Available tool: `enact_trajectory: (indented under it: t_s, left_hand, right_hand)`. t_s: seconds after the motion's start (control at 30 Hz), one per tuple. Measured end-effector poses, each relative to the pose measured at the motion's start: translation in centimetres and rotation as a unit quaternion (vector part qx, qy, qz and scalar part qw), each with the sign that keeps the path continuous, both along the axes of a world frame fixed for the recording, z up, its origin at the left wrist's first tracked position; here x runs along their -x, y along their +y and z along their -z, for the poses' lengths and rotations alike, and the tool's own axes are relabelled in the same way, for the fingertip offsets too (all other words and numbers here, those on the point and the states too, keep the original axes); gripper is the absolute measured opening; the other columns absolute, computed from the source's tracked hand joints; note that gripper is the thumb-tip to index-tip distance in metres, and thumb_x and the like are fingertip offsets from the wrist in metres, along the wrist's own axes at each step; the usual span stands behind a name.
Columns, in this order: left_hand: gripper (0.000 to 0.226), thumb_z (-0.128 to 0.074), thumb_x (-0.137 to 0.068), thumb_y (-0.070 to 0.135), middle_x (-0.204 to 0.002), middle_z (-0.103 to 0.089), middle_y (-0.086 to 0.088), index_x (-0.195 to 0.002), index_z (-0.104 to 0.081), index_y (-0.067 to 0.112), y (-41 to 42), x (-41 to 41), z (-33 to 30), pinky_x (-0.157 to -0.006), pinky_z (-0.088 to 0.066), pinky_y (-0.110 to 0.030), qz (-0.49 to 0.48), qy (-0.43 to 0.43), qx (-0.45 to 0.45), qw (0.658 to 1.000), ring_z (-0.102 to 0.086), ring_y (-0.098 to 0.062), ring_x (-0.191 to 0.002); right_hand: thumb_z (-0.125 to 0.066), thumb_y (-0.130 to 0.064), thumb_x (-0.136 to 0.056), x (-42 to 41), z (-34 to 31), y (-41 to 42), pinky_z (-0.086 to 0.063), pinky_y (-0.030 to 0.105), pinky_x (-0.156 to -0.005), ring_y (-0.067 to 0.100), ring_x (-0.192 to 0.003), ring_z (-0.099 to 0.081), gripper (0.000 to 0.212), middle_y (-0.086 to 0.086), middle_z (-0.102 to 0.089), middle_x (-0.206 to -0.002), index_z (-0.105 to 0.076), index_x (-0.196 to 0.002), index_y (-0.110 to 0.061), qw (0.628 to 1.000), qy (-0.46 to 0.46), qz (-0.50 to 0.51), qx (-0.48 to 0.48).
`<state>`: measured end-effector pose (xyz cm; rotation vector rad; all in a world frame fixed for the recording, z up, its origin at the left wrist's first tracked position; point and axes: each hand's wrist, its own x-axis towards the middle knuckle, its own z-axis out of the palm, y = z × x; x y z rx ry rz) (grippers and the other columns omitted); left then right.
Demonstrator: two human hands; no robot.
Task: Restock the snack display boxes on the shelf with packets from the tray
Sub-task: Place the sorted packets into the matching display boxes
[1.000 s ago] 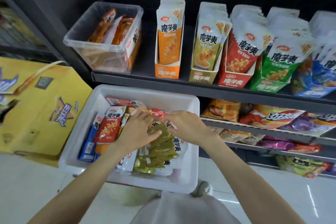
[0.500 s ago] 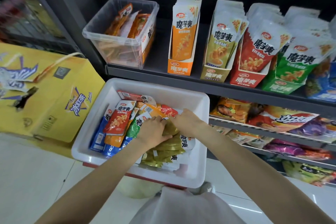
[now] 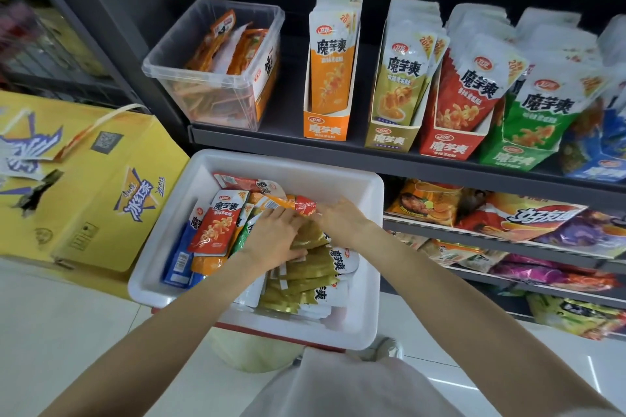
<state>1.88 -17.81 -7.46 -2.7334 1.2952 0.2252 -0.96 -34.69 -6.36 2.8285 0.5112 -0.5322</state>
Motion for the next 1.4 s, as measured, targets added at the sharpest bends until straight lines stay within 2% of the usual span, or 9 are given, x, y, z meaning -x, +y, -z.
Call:
enact_trajectory:
  t_s: [0.13,0.23,0.33,0.4,0.5,0.77,1.0,1.2,1.4]
  left_hand:
    - [0.066,-0.045,-0.084,0.066,-0.130,-0.056,0.000,-0.132,-0.051,0.020,0.6,-1.0,0.2,-0.107,-0.029,-0.039,0.013,-0.018,-0.072,0.997,-0.052,-0.020,-0.119]
    - [0.059,-0.025,-0.085,0.053,-0.106,-0.069,-0.001,-0.111,-0.065,0.018,0.6,-0.9,0.0,-0.107,-0.035,-0.038,0.028,-0.036,0.020,0.999,-0.064,-0.016,-0.097]
    - [0.044,-0.031,-0.091,0.038,-0.059,-0.063,0.003,-0.086,-0.068,0.013,1.0,-0.5,-1.0,-0.063,-0.058,-0.036,-0.007,-0.036,0.237,0.971,-0.056,-0.009,-0.048]
    - [0.044,-0.037,-0.092,0.044,-0.060,-0.064,0.003,-0.096,-0.068,0.013,1.6,-0.2,-2.2,-0.043,-0.050,-0.029,-0.103,0.037,0.341,0.934,-0.053,-0.008,-0.045]
    - [0.043,-0.047,-0.090,0.051,-0.080,-0.071,0.007,-0.108,-0.064,0.016,1.8,0.6,-4.0,-0.054,-0.051,-0.028,-0.206,0.207,0.437,0.851,-0.065,-0.009,-0.065]
    - [0.012,-0.057,-0.091,0.025,-0.091,-0.072,0.006,-0.101,-0.061,0.029,-0.9,2.1,-10.5,-0.069,-0.055,-0.024,-0.208,0.344,0.516,0.756,-0.069,-0.008,-0.081]
    - [0.043,-0.060,-0.080,0.056,-0.084,-0.073,0.009,-0.101,-0.070,0.019,-5.8,1.3,-13.8,-0.061,-0.056,-0.023,-0.104,0.089,0.464,0.875,-0.067,-0.001,-0.071]
    - [0.048,-0.066,-0.084,0.038,-0.118,-0.065,0.000,-0.127,-0.057,0.018,-13.2,-3.1,-16.9,-0.084,-0.049,-0.026,-0.038,-0.038,0.476,0.878,-0.061,-0.015,-0.106]
    - [0.049,-0.067,-0.085,0.031,-0.126,-0.059,-0.008,-0.128,-0.055,0.013,-14.1,-4.8,-13.9,-0.096,-0.041,-0.040,-0.060,-0.108,0.400,0.908,-0.049,-0.028,-0.119]
  right_hand:
    - [-0.066,-0.027,-0.086,-0.7,-0.1,0.4,-0.048,0.037,-0.089,0.025,-0.100,-0.061,0.034,0.007,-0.062,-0.113,-0.058,-0.116,-0.012,0.999,0.003,-0.038,0.016]
    - [-0.058,-0.035,-0.092,-0.7,-1.9,0.1,-0.048,0.033,-0.080,0.025,-0.090,-0.065,0.026,0.006,-0.068,-0.095,-0.065,-0.099,-0.012,0.999,-0.005,-0.010,-0.047]
    - [-0.047,-0.028,-0.096,-0.4,-5.1,-1.4,-0.044,0.032,-0.079,0.026,-0.095,-0.062,0.023,0.006,-0.067,-0.099,-0.063,-0.109,-0.018,0.981,-0.071,0.089,-0.157]
    - [-0.054,-0.030,-0.094,0.6,-6.9,-2.5,-0.044,0.031,-0.077,0.019,-0.091,-0.060,0.017,0.002,-0.066,-0.096,-0.063,-0.104,-0.021,0.920,-0.153,0.178,-0.314]
    - [-0.066,-0.017,-0.087,2.2,-8.9,-3.5,-0.049,0.019,-0.076,0.007,-0.085,-0.061,0.022,-0.006,-0.065,-0.096,-0.061,-0.108,-0.018,0.767,-0.253,0.277,-0.521]
    - [-0.069,-0.023,-0.086,4.2,-11.4,-3.3,-0.051,0.023,-0.053,0.012,-0.078,-0.070,0.032,0.000,-0.072,-0.097,-0.056,-0.113,-0.013,0.577,-0.094,0.406,-0.703]
    - [-0.069,-0.014,-0.086,6.2,-15.6,-6.2,-0.047,0.015,-0.047,0.002,-0.060,-0.065,0.024,-0.013,-0.069,-0.084,-0.052,-0.103,-0.020,0.587,-0.307,0.378,-0.647]
    - [-0.066,-0.018,-0.090,4.8,-18.8,-10.4,-0.053,0.016,-0.057,-0.005,-0.067,-0.065,0.027,-0.020,-0.062,-0.085,-0.053,-0.112,-0.008,0.531,-0.503,0.376,-0.569]
    - [-0.064,-0.024,-0.090,0.2,-18.8,-13.2,-0.054,0.030,-0.059,0.009,-0.063,-0.064,0.028,-0.004,-0.066,-0.083,-0.054,-0.112,-0.010,0.658,-0.518,0.348,-0.421]
